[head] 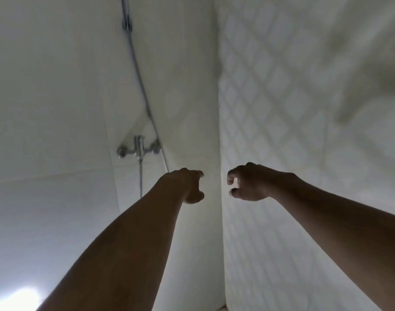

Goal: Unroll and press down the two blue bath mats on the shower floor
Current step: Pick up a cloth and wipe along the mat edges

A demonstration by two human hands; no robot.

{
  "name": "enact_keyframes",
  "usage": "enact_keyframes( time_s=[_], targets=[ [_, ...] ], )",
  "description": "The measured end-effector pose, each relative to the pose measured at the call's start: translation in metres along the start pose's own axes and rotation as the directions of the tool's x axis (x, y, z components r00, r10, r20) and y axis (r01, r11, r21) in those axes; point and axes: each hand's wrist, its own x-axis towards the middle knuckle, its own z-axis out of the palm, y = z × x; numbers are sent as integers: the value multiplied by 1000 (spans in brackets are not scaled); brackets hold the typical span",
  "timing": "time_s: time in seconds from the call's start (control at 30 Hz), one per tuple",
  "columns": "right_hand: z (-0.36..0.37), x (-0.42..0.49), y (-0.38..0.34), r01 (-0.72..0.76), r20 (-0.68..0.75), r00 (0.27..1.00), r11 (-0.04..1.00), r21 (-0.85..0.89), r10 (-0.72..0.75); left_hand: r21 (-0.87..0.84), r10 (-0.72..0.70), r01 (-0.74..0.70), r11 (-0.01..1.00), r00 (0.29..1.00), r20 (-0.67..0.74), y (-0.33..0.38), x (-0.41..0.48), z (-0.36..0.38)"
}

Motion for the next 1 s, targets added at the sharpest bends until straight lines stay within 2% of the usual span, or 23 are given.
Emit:
enact_keyframes(
  time_s=[0.1,0.23,0.4,0.53,0.63,0.8,0.9,1.0],
  targets=[
    [-98,-12,32,-81,-12,997,996,-37,81,-19,32,-32,999,999,-9,29,13,-92],
    [-172,-31,63,-194,-81,979,979,-59,189,-50,102,-104,993,994,-49,60,23,-152],
    [-207,-69,81,-364,-112,928,927,-86,354,-39,236,-236,971,972,-8,97,38,-181],
    [-215,-112,80,-557,-97,831,822,-121,548,-12,399,-399,917,915,53,132,46,-185],
    [-222,-150,70,-686,-102,727,713,-144,679,-16,557,-557,830,828,67,162,38,-193],
    [-240,-228,38,-852,-98,510,486,-192,855,-80,782,-779,622,623,14,210,-19,-228],
    [-258,-289,6,-912,-133,377,343,-223,917,-98,881,-881,463,470,-58,241,-73,-248],
    [-277,-363,-37,-956,-178,213,167,-243,961,-120,952,-952,280,292,-96,272,-144,-264]
  ],
)
